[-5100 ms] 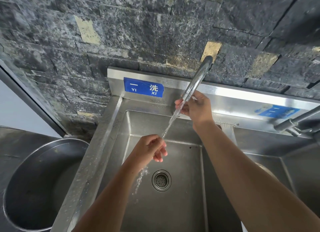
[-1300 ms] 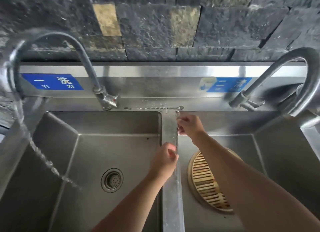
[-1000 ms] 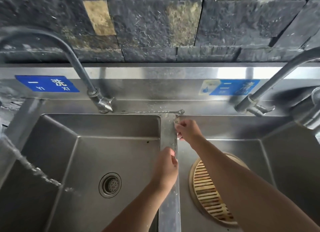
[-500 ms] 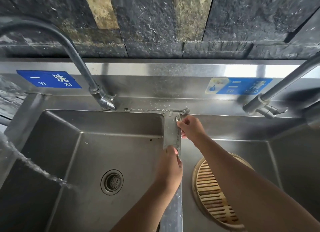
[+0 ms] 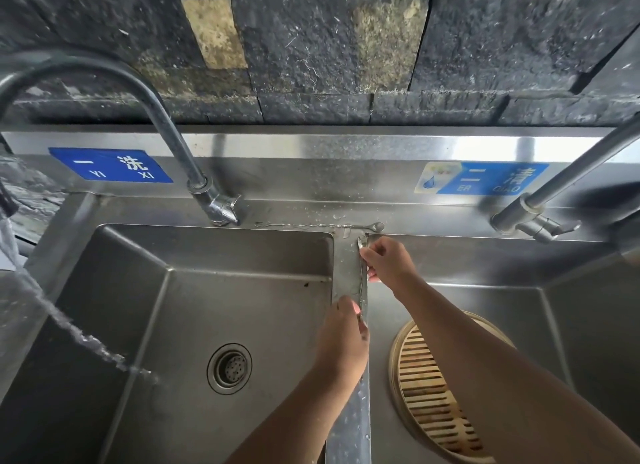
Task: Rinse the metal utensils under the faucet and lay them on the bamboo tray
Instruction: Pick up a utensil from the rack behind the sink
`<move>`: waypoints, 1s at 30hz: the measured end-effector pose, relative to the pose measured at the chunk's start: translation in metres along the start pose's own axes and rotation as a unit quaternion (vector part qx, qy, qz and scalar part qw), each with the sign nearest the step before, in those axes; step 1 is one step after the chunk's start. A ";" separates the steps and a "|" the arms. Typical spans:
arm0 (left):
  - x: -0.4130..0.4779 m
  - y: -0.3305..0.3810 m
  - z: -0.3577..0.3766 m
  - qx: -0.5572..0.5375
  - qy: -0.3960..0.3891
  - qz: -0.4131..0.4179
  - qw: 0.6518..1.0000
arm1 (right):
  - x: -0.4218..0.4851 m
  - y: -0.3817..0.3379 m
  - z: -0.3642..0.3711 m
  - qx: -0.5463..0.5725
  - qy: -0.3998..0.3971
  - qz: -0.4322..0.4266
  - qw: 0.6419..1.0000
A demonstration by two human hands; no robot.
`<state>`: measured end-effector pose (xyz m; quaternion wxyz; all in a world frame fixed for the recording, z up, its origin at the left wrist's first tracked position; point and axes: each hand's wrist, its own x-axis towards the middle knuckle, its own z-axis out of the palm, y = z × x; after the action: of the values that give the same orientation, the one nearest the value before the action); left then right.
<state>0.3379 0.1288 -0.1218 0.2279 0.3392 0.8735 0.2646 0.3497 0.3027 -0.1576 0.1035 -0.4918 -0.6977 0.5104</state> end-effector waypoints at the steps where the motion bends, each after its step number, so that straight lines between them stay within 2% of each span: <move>1: 0.000 0.000 0.000 -0.001 0.000 -0.001 1.000 | 0.000 0.000 0.000 -0.001 0.000 0.001 1.000; 15: 0.003 -0.002 -0.002 -0.015 -0.008 -0.012 1.000 | -0.004 0.001 -0.001 0.031 0.009 0.018 0.999; 19: 0.000 -0.002 -0.012 -0.045 -0.034 -0.024 0.998 | -0.019 -0.004 -0.006 0.039 0.017 0.033 0.999; 26: -0.017 -0.025 -0.048 -0.019 -0.118 0.005 0.993 | -0.051 -0.028 -0.008 -0.008 0.036 0.018 0.999; 30: -0.020 -0.054 -0.085 -0.009 -0.122 0.004 0.992 | -0.070 -0.051 0.004 -0.020 0.028 0.015 0.999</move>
<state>0.2769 0.0545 -0.0861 0.3347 0.3701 0.8357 0.2296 0.3519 0.2449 -0.0926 0.1054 -0.5182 -0.6972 0.4840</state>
